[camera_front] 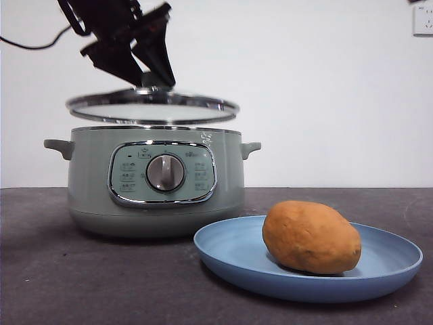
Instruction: Take the potato out from the steamer,put the potato on the plate,close the lid
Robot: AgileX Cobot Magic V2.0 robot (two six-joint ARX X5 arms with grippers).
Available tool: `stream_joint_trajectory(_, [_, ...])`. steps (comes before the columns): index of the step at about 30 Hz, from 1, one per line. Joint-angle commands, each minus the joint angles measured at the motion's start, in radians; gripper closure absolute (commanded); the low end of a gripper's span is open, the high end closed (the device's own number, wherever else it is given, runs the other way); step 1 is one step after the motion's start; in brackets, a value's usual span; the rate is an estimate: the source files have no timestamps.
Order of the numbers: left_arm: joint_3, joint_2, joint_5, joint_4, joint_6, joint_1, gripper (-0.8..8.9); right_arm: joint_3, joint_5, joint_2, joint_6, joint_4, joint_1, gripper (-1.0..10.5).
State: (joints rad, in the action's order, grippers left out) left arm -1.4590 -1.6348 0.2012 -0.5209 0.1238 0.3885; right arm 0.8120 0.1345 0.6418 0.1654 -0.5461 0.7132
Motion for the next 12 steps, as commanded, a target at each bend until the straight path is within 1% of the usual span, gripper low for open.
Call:
stream_joint_trajectory(1, [-0.019,-0.006,0.007,0.042,0.012,0.004,8.22,0.018,0.006,-0.003,0.001,-0.013,0.002,3.5])
stream_joint_trajectory(12, [-0.019,-0.062,-0.017,0.041,0.012,0.013,8.22,0.025,0.003,-0.003,-0.002,-0.017,0.002,3.5])
